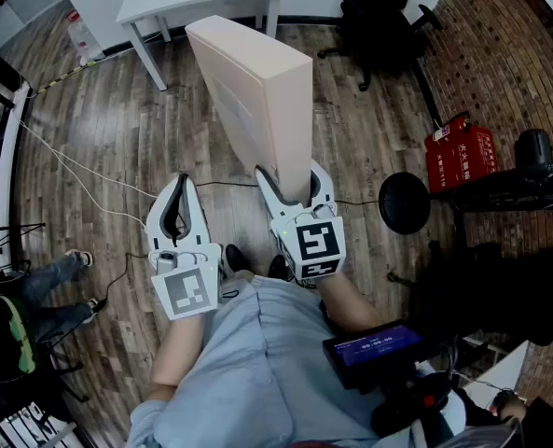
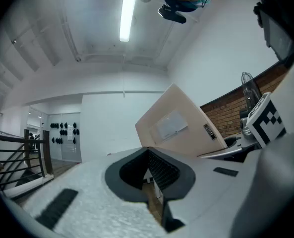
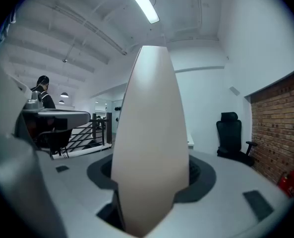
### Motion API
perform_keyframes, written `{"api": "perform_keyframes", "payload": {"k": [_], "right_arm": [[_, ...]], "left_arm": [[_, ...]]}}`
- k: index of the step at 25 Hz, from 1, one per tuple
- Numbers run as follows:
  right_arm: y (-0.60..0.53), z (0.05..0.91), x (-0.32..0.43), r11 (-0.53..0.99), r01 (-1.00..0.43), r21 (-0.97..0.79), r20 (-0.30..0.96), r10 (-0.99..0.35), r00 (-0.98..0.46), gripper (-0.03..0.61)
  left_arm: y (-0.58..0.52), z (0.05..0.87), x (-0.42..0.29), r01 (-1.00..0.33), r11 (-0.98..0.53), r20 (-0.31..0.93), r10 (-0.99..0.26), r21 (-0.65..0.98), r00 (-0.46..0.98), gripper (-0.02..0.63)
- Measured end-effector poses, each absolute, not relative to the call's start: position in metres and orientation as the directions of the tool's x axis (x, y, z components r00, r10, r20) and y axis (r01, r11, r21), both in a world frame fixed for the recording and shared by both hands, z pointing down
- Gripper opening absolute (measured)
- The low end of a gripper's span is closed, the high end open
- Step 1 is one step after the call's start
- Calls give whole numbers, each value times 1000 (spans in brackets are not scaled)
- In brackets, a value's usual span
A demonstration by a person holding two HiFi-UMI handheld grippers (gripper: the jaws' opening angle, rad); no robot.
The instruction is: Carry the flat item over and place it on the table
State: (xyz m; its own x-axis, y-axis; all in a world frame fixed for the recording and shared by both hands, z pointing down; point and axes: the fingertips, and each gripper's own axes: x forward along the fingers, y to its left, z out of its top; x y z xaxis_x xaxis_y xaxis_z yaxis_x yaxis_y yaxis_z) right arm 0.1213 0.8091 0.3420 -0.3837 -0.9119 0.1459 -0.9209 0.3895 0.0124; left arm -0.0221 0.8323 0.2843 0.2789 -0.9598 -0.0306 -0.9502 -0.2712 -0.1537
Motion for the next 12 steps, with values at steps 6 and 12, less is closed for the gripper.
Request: {"api": "perform_keyframes", "payload": {"k": [6,12], "right_arm": [[811,341,132,389,-921,13,144,-912,-383,267],[814,342,151,379,-926,-8,135,-917,-376,270]], "left_arm": [[833,284,-10,-949,-275,-33,-958,-156,284,9],[837,286,4,-949,-271,-25,-960,-158,279,9]]}}
